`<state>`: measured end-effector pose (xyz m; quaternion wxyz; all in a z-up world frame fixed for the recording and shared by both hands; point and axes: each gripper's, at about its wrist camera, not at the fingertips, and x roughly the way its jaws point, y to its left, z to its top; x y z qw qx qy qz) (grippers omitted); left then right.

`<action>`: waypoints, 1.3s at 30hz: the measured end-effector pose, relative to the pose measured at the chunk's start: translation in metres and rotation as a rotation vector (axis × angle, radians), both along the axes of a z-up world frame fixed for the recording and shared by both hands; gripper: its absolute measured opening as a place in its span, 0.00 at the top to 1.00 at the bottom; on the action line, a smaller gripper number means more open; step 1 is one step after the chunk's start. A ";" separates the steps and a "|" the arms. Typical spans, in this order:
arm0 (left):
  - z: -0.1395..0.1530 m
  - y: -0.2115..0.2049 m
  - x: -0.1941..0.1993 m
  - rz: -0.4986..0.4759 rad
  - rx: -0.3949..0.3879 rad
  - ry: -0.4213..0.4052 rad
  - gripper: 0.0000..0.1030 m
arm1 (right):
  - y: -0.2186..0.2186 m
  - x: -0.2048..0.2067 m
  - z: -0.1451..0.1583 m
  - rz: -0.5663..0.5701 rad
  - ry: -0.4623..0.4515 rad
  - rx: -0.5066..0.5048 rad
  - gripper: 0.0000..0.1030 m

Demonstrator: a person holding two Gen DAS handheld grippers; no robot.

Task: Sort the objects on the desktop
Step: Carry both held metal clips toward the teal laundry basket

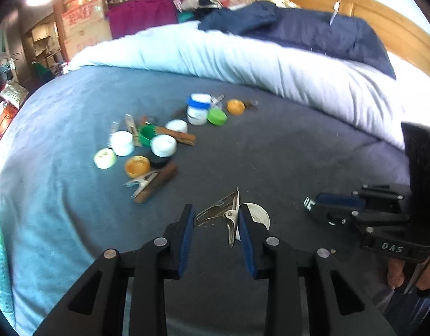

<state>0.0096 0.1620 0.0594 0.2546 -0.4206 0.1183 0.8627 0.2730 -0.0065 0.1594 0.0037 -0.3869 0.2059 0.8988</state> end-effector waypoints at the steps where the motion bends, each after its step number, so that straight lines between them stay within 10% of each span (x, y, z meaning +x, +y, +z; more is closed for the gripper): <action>1: 0.005 -0.005 0.002 0.004 0.006 0.004 0.69 | -0.002 0.001 0.003 0.000 0.004 0.001 0.83; 18: 0.094 -0.111 0.043 0.185 0.077 0.180 0.69 | -0.054 -0.012 0.086 0.078 0.093 0.120 0.89; 23: 0.092 -0.136 0.051 0.225 0.090 0.154 0.69 | -0.029 -0.015 0.063 0.070 0.014 0.109 0.69; 35: 0.097 -0.131 0.062 0.207 0.157 0.113 0.69 | -0.045 -0.034 0.010 0.422 -0.267 0.212 0.66; 39: 0.099 -0.125 0.061 0.205 0.141 0.119 0.69 | -0.060 -0.037 0.006 0.425 -0.281 0.299 0.87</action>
